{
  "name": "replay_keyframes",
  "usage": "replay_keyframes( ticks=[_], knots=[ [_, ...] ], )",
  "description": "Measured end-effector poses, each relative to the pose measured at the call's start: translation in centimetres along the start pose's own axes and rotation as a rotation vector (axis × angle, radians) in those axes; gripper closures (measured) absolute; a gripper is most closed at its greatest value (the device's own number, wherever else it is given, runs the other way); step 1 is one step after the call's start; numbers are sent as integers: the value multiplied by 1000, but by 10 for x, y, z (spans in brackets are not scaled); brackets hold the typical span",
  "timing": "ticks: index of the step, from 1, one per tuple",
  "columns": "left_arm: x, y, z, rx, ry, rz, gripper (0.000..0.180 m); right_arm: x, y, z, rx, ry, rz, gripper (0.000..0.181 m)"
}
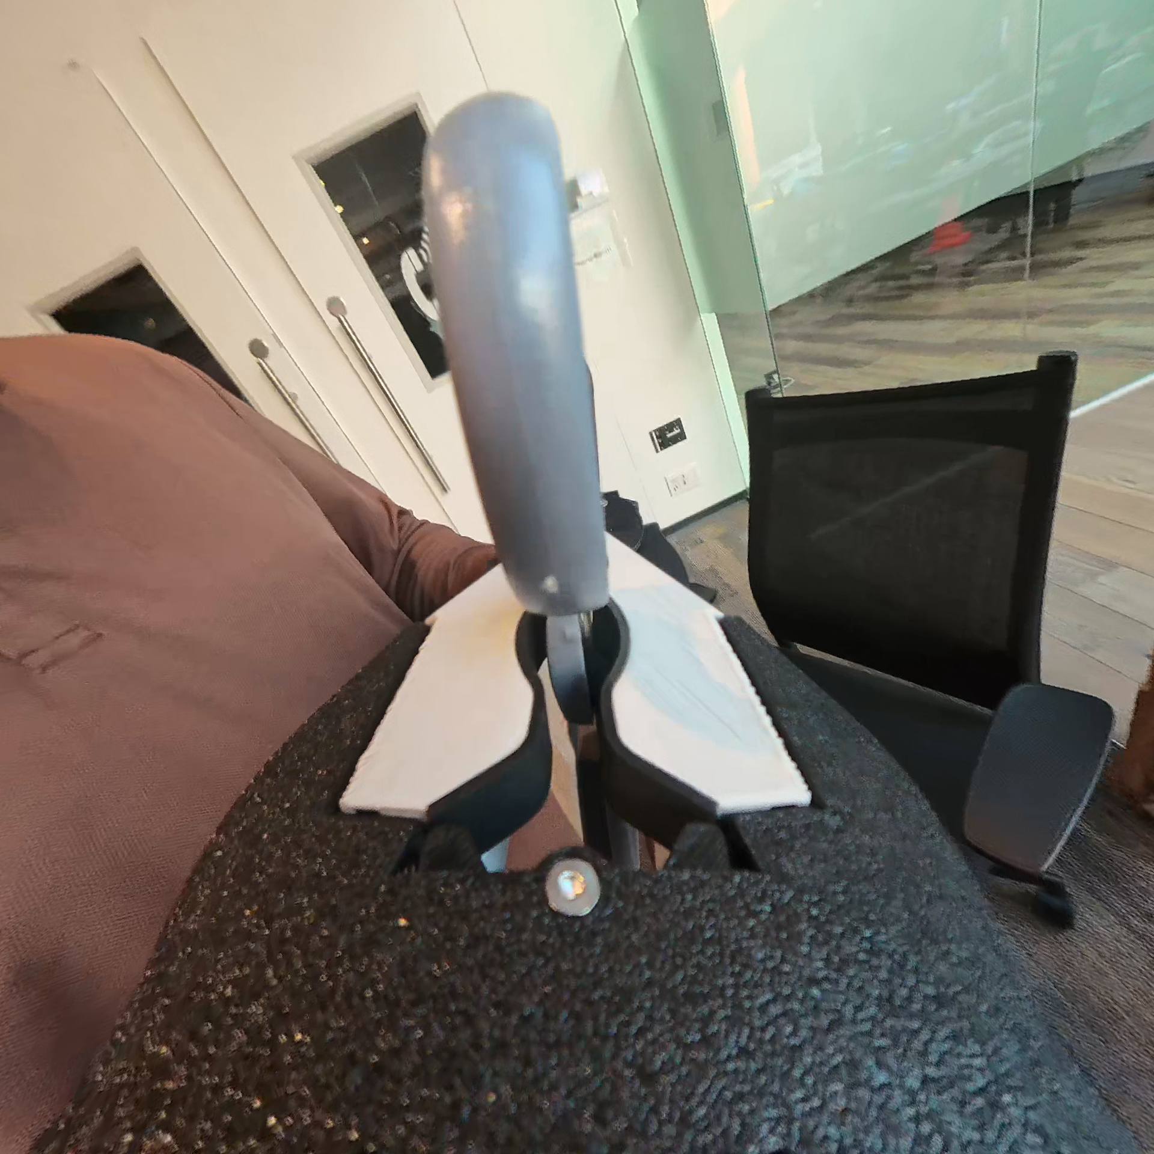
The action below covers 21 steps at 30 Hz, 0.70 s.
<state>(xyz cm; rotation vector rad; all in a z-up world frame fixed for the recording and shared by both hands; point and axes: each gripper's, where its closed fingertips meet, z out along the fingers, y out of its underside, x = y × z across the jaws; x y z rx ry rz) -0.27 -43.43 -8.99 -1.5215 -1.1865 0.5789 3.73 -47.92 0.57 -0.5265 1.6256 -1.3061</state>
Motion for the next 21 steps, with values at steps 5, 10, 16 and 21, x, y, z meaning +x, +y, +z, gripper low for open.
replay_keyframes(
  ticks=[5, 10, 16, 21],
  knots=[
    [3, -15, 7, 8, 35, -2, 171, 6, -5, -9, 39, -27, 21, 181],
    [1, -18, 14, -3, 17, -9, 170, 10, -7, -22, 80, -46, 52, 180],
    [4, -12, 22, -13, 21, -20, 170, 9, 1, -25, 75, -61, 78, 180],
    [2, -16, 24, 20, 29, -78, 161, 9, 8, -14, 59, -59, 95, 180]
  ],
)
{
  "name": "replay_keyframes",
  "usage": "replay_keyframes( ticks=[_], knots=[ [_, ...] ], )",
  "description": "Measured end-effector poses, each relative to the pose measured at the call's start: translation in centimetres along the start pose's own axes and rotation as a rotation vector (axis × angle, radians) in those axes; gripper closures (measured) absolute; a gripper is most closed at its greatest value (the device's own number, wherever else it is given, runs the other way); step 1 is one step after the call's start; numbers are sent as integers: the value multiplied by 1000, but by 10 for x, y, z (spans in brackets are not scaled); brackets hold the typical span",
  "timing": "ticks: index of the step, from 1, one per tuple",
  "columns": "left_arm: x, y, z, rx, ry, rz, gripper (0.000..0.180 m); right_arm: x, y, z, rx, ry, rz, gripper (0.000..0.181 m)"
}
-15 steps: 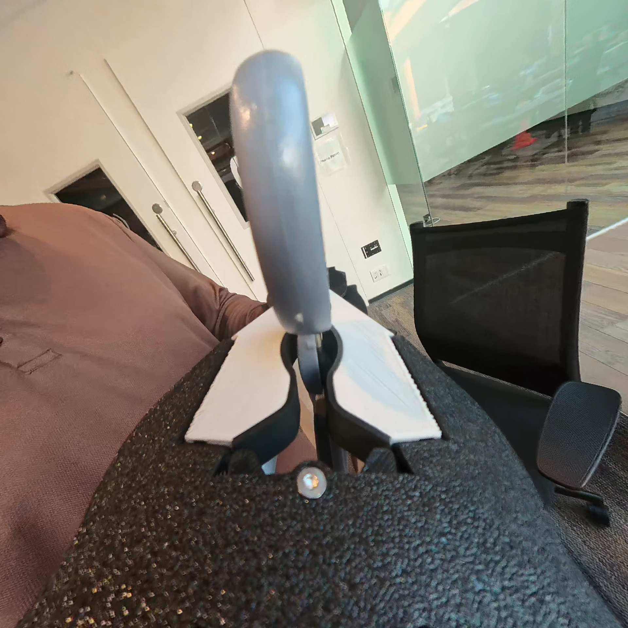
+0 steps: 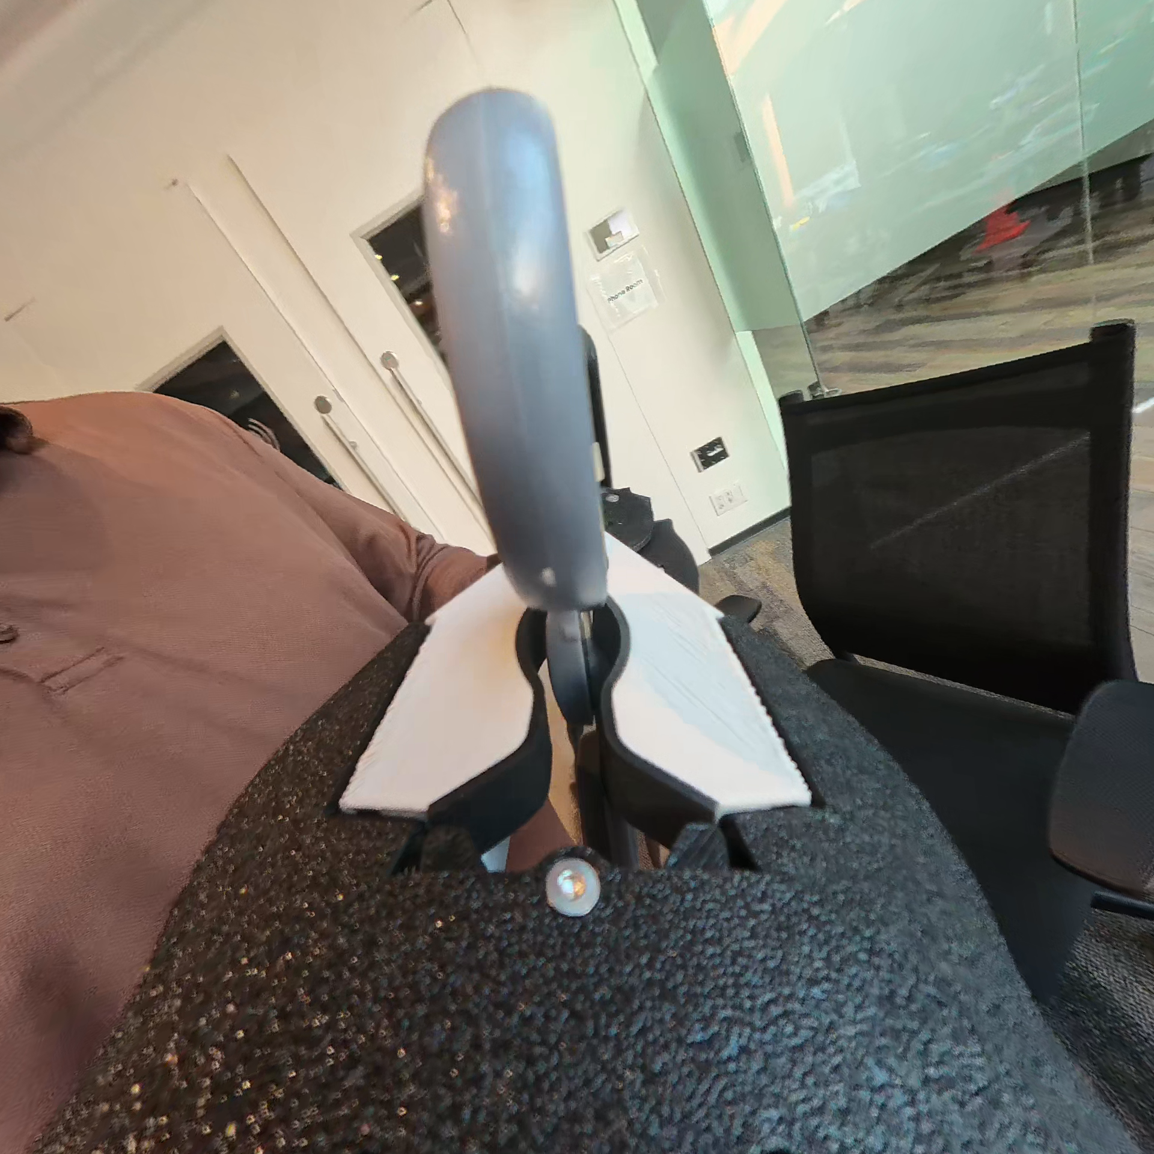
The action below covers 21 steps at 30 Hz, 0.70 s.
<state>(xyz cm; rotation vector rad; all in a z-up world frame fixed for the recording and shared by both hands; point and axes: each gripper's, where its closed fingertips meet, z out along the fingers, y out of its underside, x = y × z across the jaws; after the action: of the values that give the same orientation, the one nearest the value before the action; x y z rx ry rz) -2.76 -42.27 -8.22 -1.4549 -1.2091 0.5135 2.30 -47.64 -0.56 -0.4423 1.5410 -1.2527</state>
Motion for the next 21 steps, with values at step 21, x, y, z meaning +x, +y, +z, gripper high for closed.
replay_keyframes(
  ticks=[21],
  knots=[
    [7, -21, -19, 115, 10, 98, 169, -11, -9, 3, -150, 139, -140, 178]
  ],
)
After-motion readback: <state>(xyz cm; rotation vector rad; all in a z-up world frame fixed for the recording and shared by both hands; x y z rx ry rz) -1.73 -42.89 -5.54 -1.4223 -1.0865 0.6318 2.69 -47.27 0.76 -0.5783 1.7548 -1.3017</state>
